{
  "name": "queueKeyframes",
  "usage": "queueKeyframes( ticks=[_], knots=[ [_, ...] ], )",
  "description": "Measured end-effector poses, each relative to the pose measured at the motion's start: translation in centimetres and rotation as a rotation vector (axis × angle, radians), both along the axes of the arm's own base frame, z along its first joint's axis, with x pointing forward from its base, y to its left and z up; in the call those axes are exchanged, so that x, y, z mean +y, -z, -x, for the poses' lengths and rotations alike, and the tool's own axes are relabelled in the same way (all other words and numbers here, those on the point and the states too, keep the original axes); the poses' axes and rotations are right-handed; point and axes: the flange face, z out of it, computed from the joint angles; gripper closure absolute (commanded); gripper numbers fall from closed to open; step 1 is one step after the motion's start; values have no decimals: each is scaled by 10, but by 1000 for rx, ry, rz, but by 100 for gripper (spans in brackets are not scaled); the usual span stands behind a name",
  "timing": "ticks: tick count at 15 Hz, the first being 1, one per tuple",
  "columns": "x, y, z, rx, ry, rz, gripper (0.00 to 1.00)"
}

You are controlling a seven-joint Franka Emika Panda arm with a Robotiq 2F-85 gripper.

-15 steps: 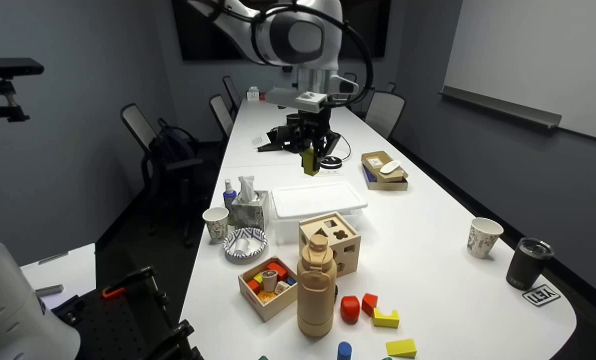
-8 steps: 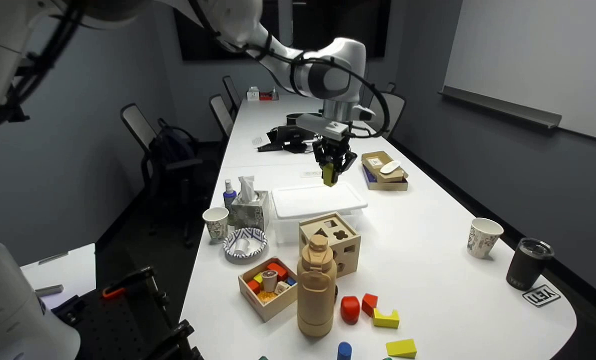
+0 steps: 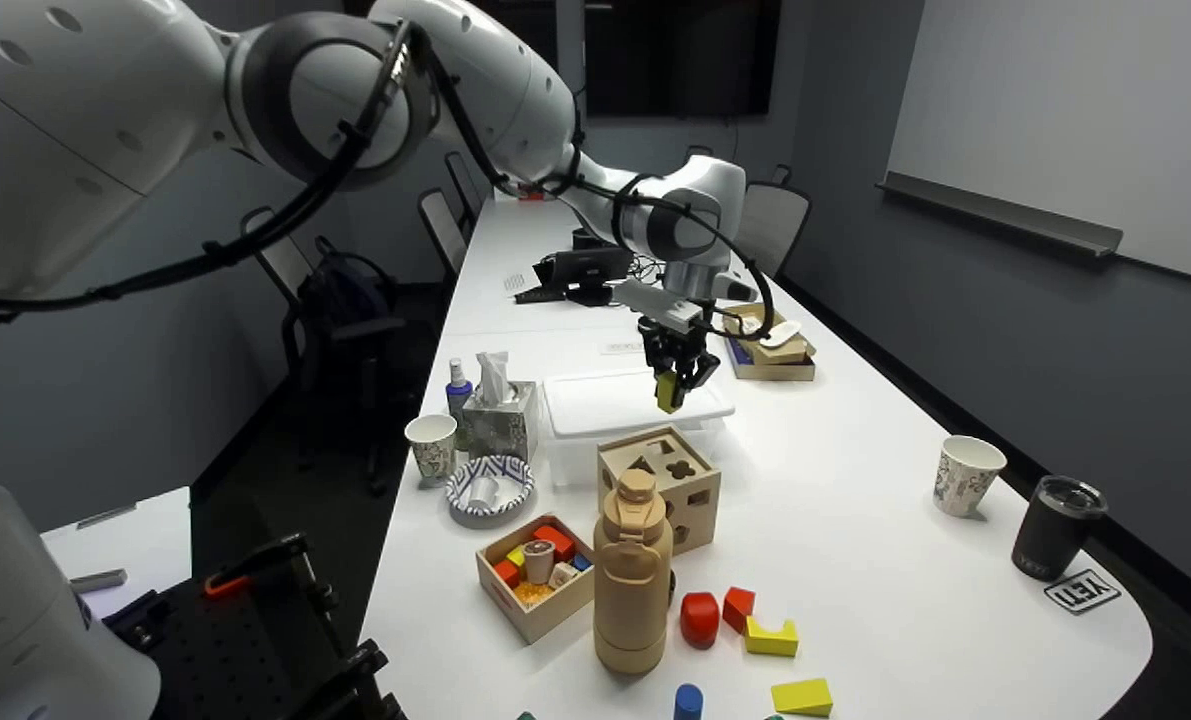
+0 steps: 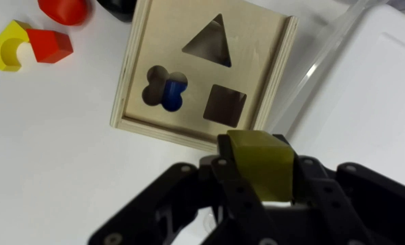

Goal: Pick up the yellow rectangular block and drop it in the wooden box with shapes through the square hole

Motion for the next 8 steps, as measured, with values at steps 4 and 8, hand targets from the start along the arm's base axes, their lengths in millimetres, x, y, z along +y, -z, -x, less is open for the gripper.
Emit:
queueKeyframes(
  ticks=[4,8],
  knots=[
    [-2,17,-3,58,80,10,92],
    [-4,30,-3,107,141,22,92]
  ],
)
